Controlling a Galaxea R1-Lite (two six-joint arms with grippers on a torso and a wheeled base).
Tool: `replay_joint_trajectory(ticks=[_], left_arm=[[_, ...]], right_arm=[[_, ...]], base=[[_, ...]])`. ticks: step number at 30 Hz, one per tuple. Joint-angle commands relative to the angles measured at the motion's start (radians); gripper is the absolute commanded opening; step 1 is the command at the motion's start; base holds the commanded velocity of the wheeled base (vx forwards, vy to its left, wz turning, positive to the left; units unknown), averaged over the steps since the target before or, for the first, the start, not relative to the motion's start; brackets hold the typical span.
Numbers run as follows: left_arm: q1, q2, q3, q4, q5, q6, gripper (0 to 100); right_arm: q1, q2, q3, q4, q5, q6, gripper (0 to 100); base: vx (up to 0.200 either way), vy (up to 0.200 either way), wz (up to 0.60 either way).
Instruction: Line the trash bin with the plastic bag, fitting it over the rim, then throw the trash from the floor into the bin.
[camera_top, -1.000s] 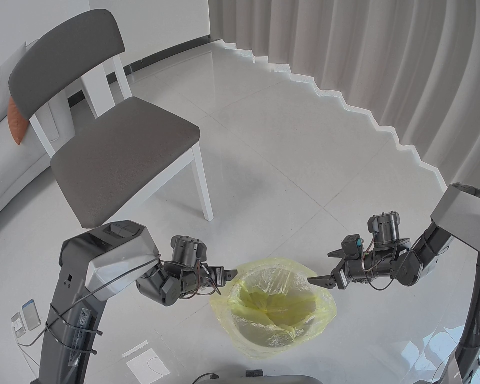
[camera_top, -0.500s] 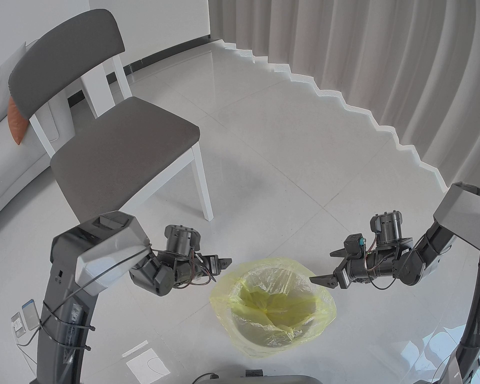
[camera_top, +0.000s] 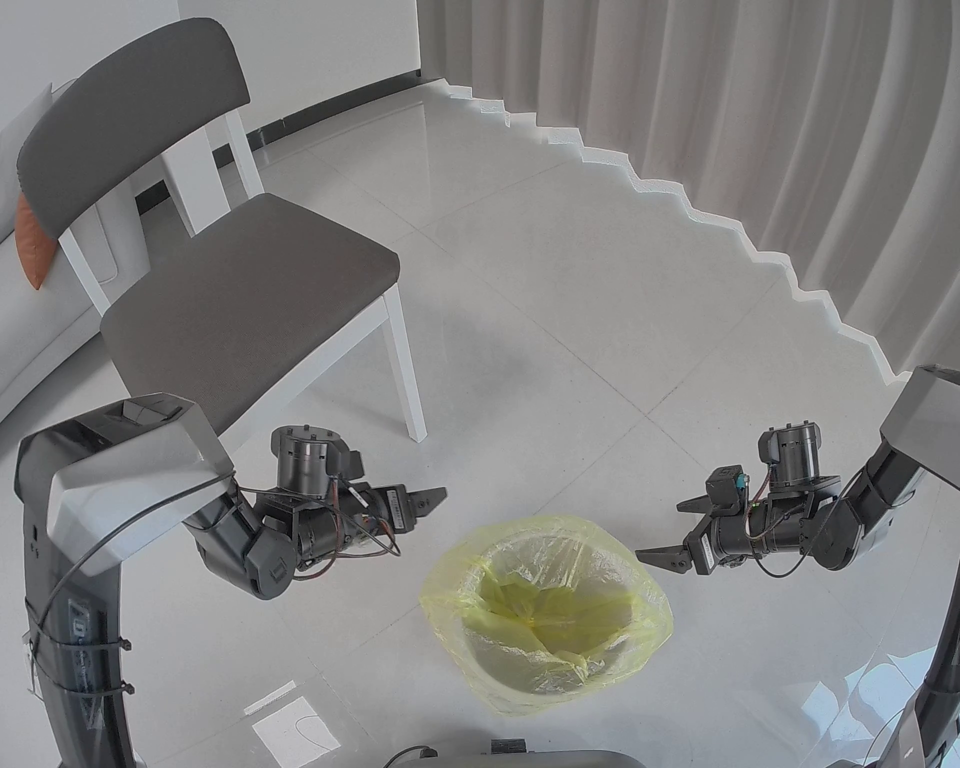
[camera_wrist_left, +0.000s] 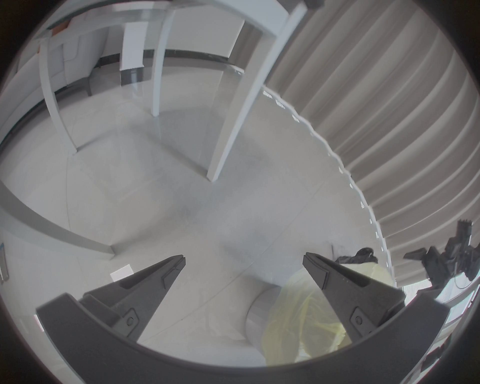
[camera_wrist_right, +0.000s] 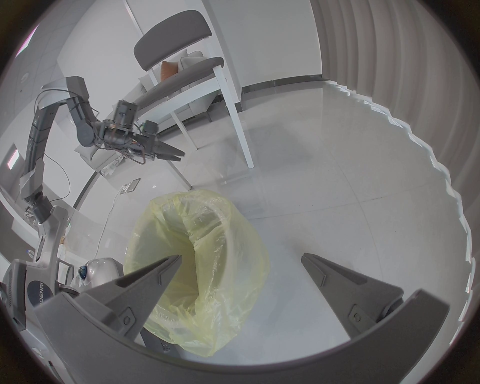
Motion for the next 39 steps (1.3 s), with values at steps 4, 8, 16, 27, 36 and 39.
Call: replay_joint_trajectory(ticks=[4,8,16,27,36,39], left_arm=[[-0.083,-0.155,0.105,-0.032,-0.024,0.048,100],[-0.081,-0.159,0.153,-0.044,-0.016,0.088,100],[-0.08,-0.162,0.254,-0.164,0.022,0.121,100],[-0.061,-0.166,0.271,-0.181,0.064,0.121,100],[-0.06,-0.161,0.274,-0.181,0.081,0.123,100],[-0.063,-0.161,0.271,-0.181,0.081,0.128,100]], right_arm=[[0.114,-0.016,0.095,-0.14,0.0,0.014,100],[0.254,0.006,0.121,-0.217,-0.08,0.027,100],[0.331,0.037,0.106,-0.238,-0.106,0.045,100],[0.392,0.182,0.086,-0.24,-0.106,0.037,100],[0.415,0.224,0.063,-0.227,-0.105,0.036,100],[0.415,0.239,0.047,-0.218,-0.105,0.037,100]], base=[[0.0,0.0,0.0],[0.0,0.0,0.0],[0.0,0.0,0.0],[0.0,0.0,0.0],[0.0,0.0,0.0],[0.0,0.0,0.0]])
